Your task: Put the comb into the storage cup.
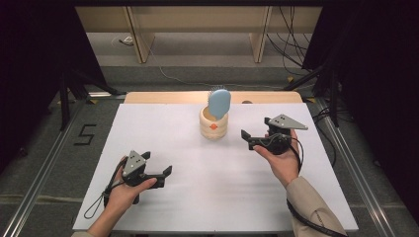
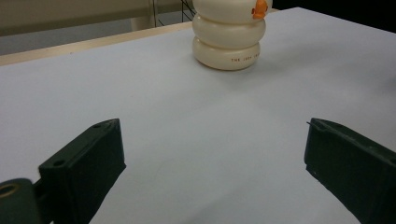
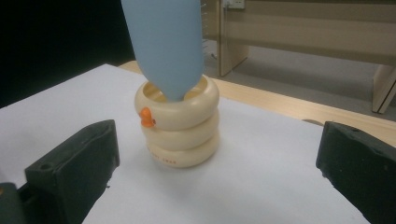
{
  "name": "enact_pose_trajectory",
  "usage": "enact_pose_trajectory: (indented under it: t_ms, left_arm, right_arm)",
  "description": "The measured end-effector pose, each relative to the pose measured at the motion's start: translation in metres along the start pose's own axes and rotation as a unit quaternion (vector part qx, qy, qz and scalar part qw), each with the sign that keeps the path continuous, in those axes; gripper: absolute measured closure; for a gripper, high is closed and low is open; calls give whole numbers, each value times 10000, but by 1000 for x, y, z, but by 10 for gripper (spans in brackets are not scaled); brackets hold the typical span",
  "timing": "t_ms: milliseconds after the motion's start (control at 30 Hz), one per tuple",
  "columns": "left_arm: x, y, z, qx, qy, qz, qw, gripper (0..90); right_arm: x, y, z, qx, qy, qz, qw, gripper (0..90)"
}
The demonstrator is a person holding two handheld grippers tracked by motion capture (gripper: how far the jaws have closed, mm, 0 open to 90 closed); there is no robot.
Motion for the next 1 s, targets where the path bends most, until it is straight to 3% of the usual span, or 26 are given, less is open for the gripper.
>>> enact_pose_trajectory:
  t_ms: [1000]
  left_arm:
    - [1,-1,-1,56,45,21,10000,44]
  right_arm:
    - [-30,24,-41,-98,-220,-37,9997,4]
Point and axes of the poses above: each handheld gripper's, and its own axes: z roughly forward along the jaws, x roughly out of its top, y roughly to its right, the point moved 4 cm from there along z, roughly forward along the jaws, and after that the axes turned 15 degrees about -x, right-handed, at the moved point
